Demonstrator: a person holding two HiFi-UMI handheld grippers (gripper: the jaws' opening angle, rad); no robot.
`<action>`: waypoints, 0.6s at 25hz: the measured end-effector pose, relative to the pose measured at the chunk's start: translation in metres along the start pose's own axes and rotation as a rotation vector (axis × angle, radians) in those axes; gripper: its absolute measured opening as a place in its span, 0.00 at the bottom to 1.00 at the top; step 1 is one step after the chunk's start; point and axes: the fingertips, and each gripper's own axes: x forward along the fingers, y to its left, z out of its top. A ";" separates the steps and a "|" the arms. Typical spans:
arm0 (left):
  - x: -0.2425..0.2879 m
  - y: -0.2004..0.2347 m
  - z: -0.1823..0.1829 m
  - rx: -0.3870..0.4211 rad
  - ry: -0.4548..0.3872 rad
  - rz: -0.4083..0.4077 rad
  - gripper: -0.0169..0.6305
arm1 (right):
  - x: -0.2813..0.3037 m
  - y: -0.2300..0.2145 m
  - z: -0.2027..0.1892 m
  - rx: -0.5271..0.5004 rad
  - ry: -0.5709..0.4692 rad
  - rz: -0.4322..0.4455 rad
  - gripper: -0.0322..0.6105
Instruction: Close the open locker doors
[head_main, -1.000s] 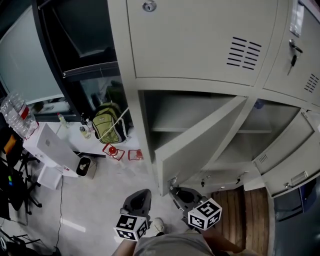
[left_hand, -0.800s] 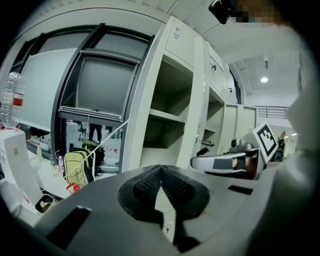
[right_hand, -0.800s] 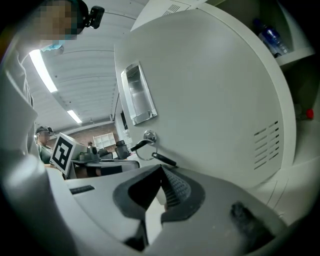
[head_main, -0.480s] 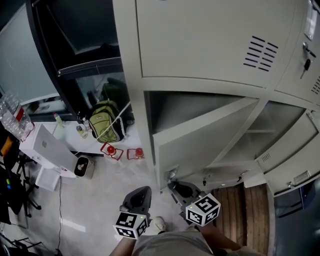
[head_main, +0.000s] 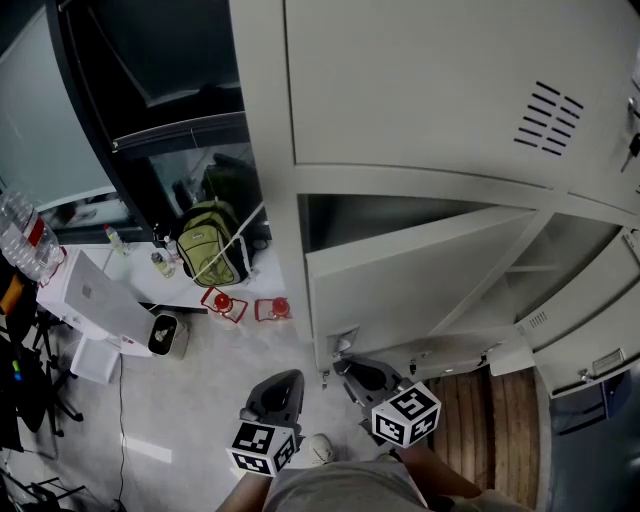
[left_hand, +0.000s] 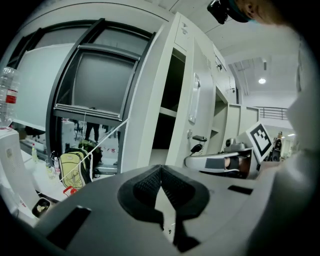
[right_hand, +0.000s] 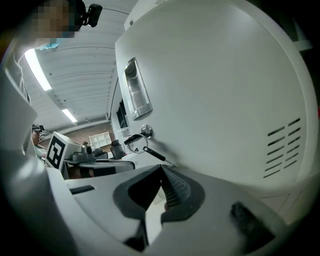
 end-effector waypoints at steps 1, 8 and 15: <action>0.001 0.002 0.001 0.000 0.000 0.001 0.05 | 0.002 -0.001 0.001 0.000 0.001 0.000 0.09; 0.005 0.013 0.004 0.000 0.001 0.010 0.05 | 0.016 -0.009 0.007 -0.007 0.011 0.000 0.09; 0.004 0.029 0.006 -0.013 0.000 0.032 0.05 | 0.029 -0.019 0.012 -0.012 0.014 -0.014 0.09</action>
